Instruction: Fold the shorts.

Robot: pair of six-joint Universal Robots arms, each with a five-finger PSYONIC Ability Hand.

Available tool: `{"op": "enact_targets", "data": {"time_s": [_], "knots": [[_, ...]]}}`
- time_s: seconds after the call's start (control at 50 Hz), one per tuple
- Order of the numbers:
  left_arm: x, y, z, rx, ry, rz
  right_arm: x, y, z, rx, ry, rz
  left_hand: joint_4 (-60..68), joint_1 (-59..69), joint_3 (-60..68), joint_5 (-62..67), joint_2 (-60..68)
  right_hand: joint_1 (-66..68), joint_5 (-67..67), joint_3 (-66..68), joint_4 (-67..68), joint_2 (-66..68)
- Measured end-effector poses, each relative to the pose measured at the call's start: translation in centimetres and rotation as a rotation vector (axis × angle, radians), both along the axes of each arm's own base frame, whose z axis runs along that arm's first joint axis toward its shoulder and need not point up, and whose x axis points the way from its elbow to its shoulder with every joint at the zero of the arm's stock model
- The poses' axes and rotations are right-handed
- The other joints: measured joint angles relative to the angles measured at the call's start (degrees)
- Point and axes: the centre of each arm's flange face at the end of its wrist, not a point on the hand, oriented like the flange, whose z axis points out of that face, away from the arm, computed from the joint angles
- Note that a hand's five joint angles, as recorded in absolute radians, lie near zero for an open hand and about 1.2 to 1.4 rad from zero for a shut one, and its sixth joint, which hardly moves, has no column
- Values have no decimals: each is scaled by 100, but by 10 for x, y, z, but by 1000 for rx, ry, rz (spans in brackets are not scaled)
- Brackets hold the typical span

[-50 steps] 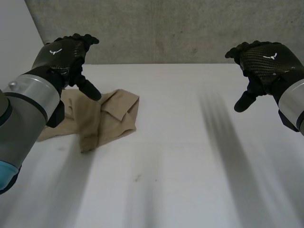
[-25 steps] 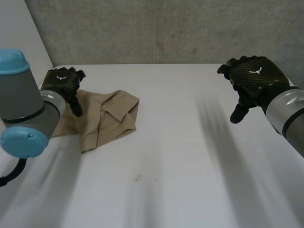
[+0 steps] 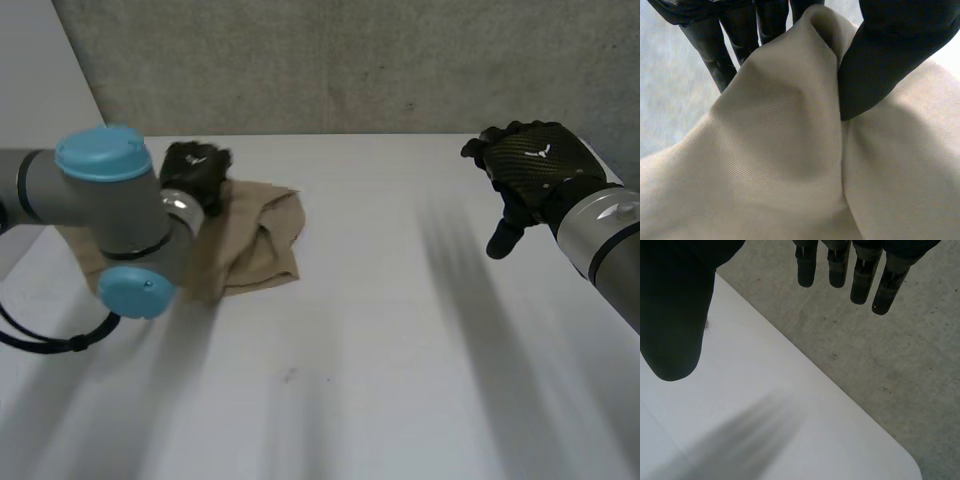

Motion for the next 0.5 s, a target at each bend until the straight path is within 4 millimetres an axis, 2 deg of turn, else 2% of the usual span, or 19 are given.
{"op": "enact_targets", "data": {"time_s": [0.02, 0.06, 0.08, 0.1, 0.12, 0.16, 0.18, 0.2, 0.24, 0.26, 0.28, 0.3, 0.32, 0.34, 0.36, 0.38, 0.5], "knots": [[-9, 11, 8, -4, 27, -26, 0, 0, 1, -3, 1, 0, 18, -2, 20, 0, 11, 0, 0, 0, 0, 0], [-12, 16, 10, -4, 37, -36, 0, 0, 1, -4, 2, 0, 18, -2, 20, 0, 11, 0, 0, 0, 0, 0], [-30, 45, 21, 12, 99, -99, 0, 0, 3, -11, 3, -1, 26, -2, 39, 0, 17, 0, 0, 0, 0, 0], [-39, 64, 24, 35, 132, -139, 0, 0, 4, -16, 3, -1, 51, -2, 53, 0, 27, 0, 0, 0, 0, 0], [-43, 72, 24, 47, 144, -155, 0, 0, 4, -17, 3, -1, 51, -2, 53, 0, 27, 0, 0, 0, 0, 0], [-57, 107, 20, 109, 184, -221, -1, -1, 6, -23, 3, -3, 62, -2, 62, 0, 34, 0, 0, 0, 0, 0], [-59, 114, 18, 125, 189, -235, -1, -1, 6, -25, 3, -3, 62, -2, 62, 0, 34, 0, 0, 0, 0, 0], [-65, 135, 12, 174, 199, -271, -1, -2, 7, -28, 2, -5, -51, -16, -32, -29, -66, 0, 0, 0, 0, 0], [-69, 157, 5, 224, 204, -306, -2, -3, 8, -32, 1, -7, -403, -123, -342, -133, -464, 0, 0, 0, 0, 0], [-71, 167, 1, 249, 203, -321, -2, -3, 8, -34, 1, -8, -1792, -1572, -1703, -1430, -1795, 0, 0, 0, 0, 0], [-71, 171, 0, 259, 203, -326, -2, -3, 8, -35, 0, -9, -1792, -1572, -1703, -1430, -1795, 0, 0, 0, 0, 0], [-72, 180, -3, 284, 201, -339, -2, -4, 9, -36, 0, -10, -2759, -2625, -2644, -2386, -2747, 0, 0, 0, 0, 0], [-72, 180, -3, 284, 201, -339, -2, -4, 9, -36, 0, -10, -2759, -2625, -2644, -2386, -2747, 0, 0, 0, 0, 0], [-70, 190, -2, 308, 204, -348, -3, -5, 9, -38, -1, -12, -2759, -2625, -2644, -2386, -2747, 0, 0, 0, 0, 0], [-68, 189, 0, 307, 208, -344, -3, -5, 8, -38, -1, -12, -4814, -4479, -4662, -4475, -4794, 0, 0, 0, 0, 0], [-66, 187, 3, 302, 213, -335, -3, -5, 8, -38, -1, -11, -4991, -4592, -4847, -4666, -4948, 0, 0, 0, 0, 0], [-33, 132, 31, 218, 271, -191, -1, -5, 6, -31, 1, -6, -5226, -4721, -5119, -4937, -5196, 0, 0, 0, 0, 0]]}}
